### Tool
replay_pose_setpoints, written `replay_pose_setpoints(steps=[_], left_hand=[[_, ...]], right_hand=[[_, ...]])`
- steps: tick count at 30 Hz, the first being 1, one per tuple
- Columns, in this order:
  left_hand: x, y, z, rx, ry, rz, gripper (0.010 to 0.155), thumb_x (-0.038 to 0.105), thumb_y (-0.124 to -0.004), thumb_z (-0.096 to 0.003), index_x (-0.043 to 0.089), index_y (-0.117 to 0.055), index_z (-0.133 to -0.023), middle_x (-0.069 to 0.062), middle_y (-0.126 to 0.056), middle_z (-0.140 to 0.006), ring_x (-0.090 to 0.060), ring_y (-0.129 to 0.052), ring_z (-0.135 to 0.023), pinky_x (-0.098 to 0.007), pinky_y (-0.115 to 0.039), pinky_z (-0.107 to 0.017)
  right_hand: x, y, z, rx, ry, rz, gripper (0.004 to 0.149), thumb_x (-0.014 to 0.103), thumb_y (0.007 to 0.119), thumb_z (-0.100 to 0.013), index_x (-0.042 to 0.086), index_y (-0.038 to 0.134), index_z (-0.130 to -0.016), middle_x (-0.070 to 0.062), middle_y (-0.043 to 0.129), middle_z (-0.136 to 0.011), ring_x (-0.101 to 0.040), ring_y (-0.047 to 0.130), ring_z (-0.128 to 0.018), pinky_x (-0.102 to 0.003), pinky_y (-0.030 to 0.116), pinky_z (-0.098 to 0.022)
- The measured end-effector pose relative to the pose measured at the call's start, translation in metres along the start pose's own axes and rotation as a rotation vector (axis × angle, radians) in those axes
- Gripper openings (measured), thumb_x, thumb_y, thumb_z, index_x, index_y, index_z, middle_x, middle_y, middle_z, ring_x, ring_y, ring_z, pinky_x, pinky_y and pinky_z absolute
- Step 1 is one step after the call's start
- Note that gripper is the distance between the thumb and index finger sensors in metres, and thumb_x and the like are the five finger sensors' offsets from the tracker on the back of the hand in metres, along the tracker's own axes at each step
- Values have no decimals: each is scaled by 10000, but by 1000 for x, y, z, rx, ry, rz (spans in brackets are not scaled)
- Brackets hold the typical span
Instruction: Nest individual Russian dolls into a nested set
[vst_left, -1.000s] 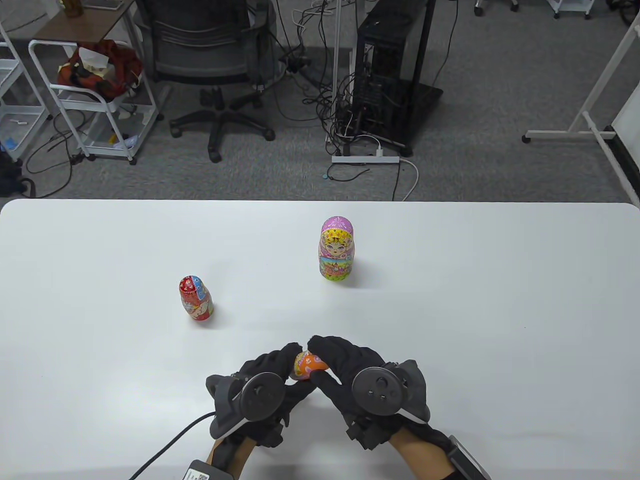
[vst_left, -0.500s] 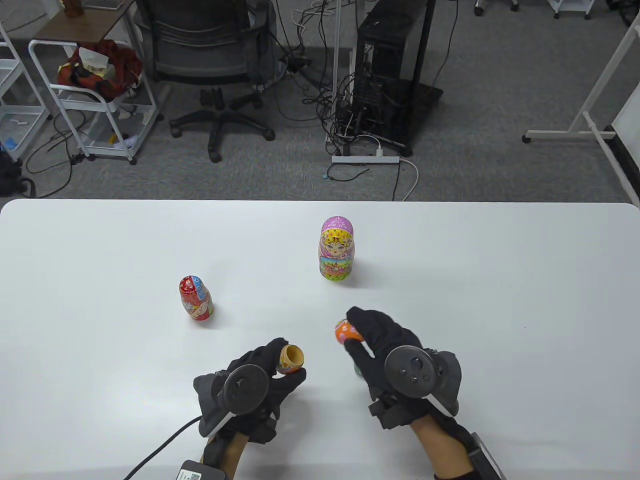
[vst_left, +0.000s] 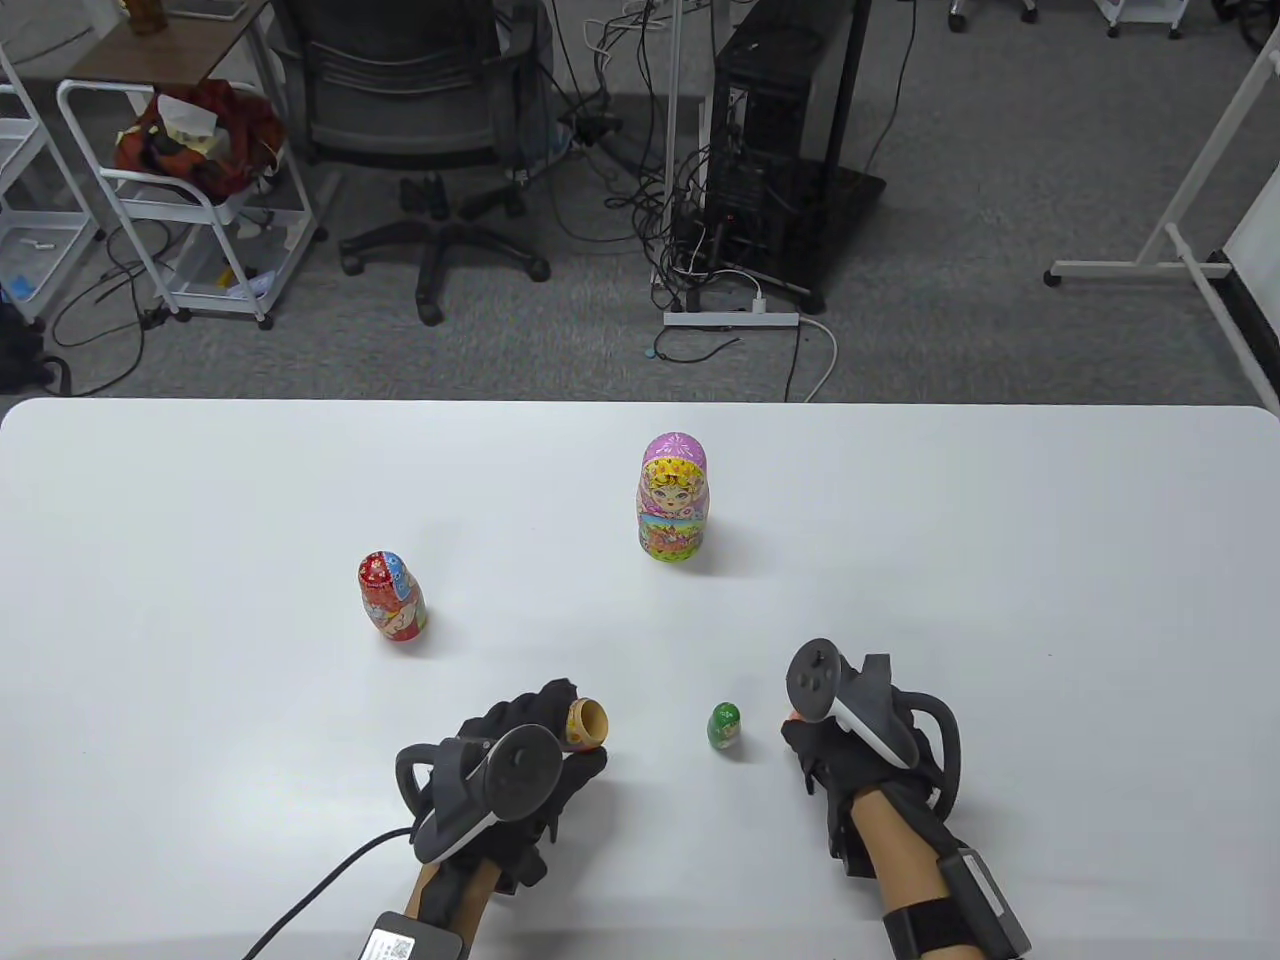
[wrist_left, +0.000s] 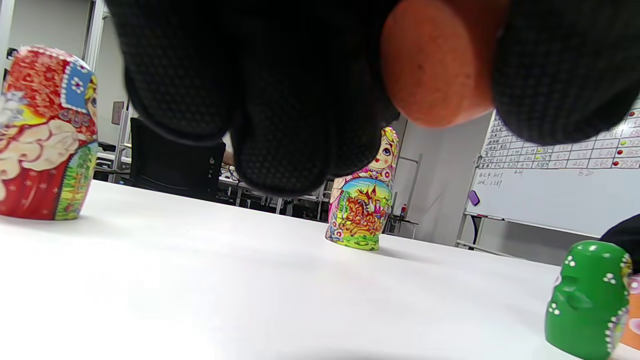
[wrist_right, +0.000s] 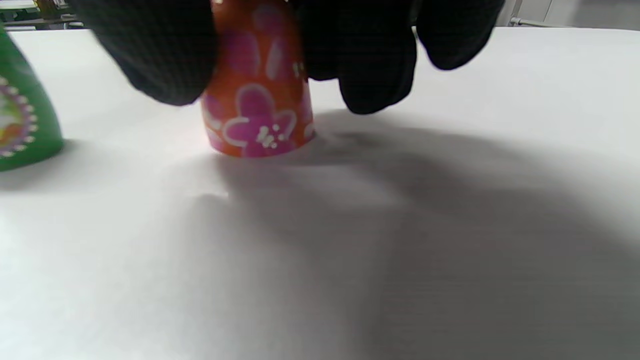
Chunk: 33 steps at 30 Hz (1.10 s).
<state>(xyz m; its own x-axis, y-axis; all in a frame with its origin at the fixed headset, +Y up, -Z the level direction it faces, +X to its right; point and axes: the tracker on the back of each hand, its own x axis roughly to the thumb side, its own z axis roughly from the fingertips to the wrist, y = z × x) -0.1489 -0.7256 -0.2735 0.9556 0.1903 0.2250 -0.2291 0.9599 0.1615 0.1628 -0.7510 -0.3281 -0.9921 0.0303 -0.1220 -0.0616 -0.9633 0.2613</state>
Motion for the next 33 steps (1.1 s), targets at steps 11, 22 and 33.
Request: replay_pose_setpoints(steps=[11, 22, 33], left_hand=[[5, -1, 0, -6, -23, 4, 794, 690, -842, -319, 211, -753, -946, 6, -989, -795, -131, -1064, -610, -408, -894, -523], [8, -3, 0, -17, -43, 2, 794, 693, -836, -320, 217, -751, -950, 10, -987, -802, -132, -1063, -616, -409, -892, -527], [11, -3, 1, -15, -44, -2, 796, 695, -832, -321, 219, -749, -952, 9, -987, -802, -133, -1063, -616, -408, -892, -526]], right_hand=[[62, -14, 39, -224, -353, 23, 535, 477, 709, -506, 479, 494, -996, -70, 647, -1075, -303, 808, -880, -505, 697, -649], [67, 2, 30, -179, -339, 25, 456, 386, 738, -502, 385, 623, -943, -52, 749, -990, -238, 906, -775, -437, 774, -590], [69, -52, 76, -426, -679, -520, 476, 413, 745, -477, 362, 624, -935, -33, 785, -946, -224, 925, -733, -435, 780, -579]])
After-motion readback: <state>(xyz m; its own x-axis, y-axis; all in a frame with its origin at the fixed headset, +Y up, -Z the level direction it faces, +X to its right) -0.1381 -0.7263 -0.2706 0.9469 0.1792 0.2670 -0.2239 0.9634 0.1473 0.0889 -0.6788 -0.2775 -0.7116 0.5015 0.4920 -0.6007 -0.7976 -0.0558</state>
